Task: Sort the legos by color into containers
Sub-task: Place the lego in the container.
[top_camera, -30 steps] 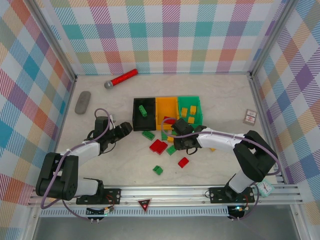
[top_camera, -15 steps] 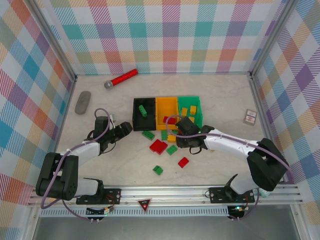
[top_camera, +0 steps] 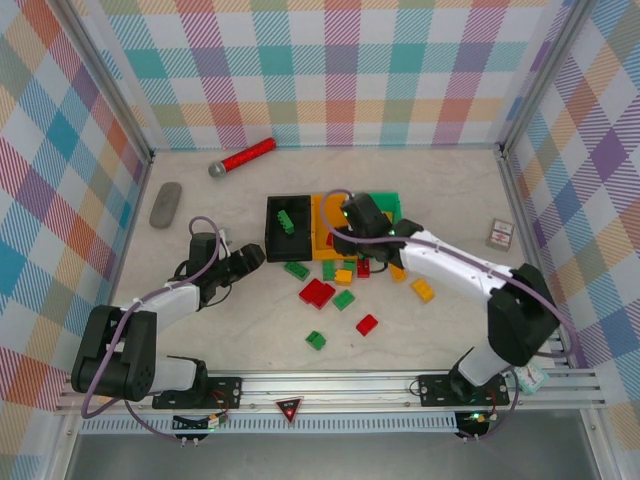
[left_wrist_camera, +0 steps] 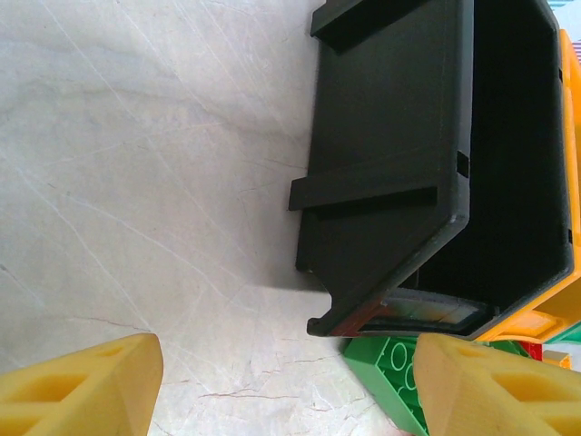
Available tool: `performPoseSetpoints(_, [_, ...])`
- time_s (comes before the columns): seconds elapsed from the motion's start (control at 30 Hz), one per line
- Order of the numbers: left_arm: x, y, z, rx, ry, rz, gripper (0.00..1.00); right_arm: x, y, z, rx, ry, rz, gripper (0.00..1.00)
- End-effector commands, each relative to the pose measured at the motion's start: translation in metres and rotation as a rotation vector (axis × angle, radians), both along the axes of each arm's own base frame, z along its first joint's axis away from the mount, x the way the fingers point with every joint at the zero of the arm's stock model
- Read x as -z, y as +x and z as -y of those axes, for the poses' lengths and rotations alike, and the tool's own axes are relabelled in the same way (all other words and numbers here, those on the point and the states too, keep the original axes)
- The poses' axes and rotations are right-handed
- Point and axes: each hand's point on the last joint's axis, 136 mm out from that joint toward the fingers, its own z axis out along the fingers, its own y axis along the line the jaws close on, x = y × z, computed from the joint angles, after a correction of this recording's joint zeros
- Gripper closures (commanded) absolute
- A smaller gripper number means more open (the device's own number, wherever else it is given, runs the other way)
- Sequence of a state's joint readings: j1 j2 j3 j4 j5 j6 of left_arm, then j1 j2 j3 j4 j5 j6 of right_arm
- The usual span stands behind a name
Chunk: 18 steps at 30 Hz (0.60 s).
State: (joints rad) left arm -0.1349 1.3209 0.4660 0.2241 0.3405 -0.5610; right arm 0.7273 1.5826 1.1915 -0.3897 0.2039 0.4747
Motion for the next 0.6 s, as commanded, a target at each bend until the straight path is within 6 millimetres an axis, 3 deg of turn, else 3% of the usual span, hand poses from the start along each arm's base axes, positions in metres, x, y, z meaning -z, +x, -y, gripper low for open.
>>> performPoseSetpoints(0.0, [-0.008, 0.0, 0.0, 0.006, -0.008, 0.029, 0.27, -0.002, 0.027, -0.011, -0.033, -0.01, 0.018, 0.67])
performPoseSetpoints(0.1, [-0.009, -0.001, 0.0, 0.008, -0.005, 0.032, 0.27, 0.002, 0.045, -0.017, -0.032, -0.024, 0.01, 0.61])
performPoseSetpoints(0.2, [-0.01, -0.001, 0.0, 0.01, -0.007, 0.036, 0.27, 0.001, 0.051, -0.022, -0.04, -0.025, 0.01, 0.48])
performPoseSetpoints(0.4, [-0.01, -0.001, 0.003, 0.019, -0.022, 0.034, 0.26, 0.008, 0.037, -0.022, -0.063, 0.005, -0.018, 0.44])
performPoseSetpoints(0.57, [-0.006, 0.0, 0.006, 0.028, -0.032, 0.027, 0.26, 0.014, 0.014, -0.006, -0.056, 0.005, -0.033, 0.44])
